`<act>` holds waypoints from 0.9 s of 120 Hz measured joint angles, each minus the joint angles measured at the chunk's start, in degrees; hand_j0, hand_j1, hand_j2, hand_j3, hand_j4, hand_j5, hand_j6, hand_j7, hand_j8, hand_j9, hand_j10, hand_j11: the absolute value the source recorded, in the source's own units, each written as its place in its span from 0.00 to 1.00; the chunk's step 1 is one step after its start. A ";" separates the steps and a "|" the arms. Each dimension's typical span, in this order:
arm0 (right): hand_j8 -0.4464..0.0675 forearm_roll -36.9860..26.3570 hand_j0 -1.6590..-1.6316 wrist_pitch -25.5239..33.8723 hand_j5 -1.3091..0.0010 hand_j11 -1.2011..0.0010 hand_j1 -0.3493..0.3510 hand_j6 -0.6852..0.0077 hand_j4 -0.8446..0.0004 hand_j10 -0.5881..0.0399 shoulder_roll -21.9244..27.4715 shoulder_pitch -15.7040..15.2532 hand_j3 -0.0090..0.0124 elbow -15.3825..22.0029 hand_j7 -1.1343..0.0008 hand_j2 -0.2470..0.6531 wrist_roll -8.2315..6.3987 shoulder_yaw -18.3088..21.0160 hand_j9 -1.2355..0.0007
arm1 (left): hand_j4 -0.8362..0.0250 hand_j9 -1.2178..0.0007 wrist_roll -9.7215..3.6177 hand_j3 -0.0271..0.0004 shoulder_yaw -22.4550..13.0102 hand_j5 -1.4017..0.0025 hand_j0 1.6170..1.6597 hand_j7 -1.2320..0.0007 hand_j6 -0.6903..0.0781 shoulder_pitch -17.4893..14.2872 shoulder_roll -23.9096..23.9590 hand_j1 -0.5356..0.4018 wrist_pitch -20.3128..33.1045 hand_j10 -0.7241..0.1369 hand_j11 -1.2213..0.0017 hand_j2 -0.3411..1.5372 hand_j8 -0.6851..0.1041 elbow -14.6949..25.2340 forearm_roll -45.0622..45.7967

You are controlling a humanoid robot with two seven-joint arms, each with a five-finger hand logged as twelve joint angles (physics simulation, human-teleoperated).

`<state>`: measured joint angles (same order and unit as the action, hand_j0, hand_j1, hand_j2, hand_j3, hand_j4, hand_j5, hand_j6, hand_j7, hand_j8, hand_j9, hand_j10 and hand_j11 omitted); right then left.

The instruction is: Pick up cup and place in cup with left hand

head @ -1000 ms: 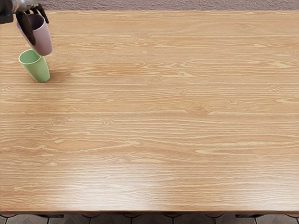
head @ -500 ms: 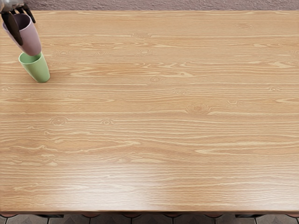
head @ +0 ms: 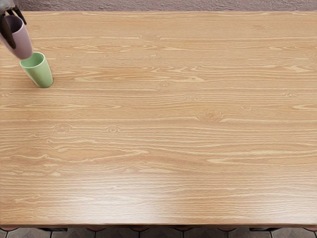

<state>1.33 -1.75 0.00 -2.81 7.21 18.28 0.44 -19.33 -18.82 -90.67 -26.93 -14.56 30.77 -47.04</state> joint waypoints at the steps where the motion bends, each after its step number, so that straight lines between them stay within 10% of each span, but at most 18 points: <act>1: 0.87 0.00 0.04 0.00 1.00 1.00 0.00 0.99 1.00 0.94 0.00 0.00 0.42 0.00 1.00 0.27 0.00 0.00 1.00 | 0.46 0.51 0.00 0.99 0.00 0.57 0.87 0.51 0.50 0.02 0.06 0.45 0.11 0.32 0.50 0.23 0.51 -0.10 0.00; 108: 0.87 0.00 0.04 0.00 1.00 1.00 0.00 0.99 1.00 0.94 0.00 0.00 0.42 0.00 1.00 0.27 0.00 0.00 1.00 | 0.45 0.51 0.32 0.99 0.11 0.58 0.88 0.52 0.51 4.18 3.94 0.43 4.60 0.34 0.50 0.24 0.52 -3.50 0.36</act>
<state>1.32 -1.76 0.00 -2.81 7.21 18.28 0.44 -19.01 -18.71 -86.48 -22.99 -9.96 27.27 -46.68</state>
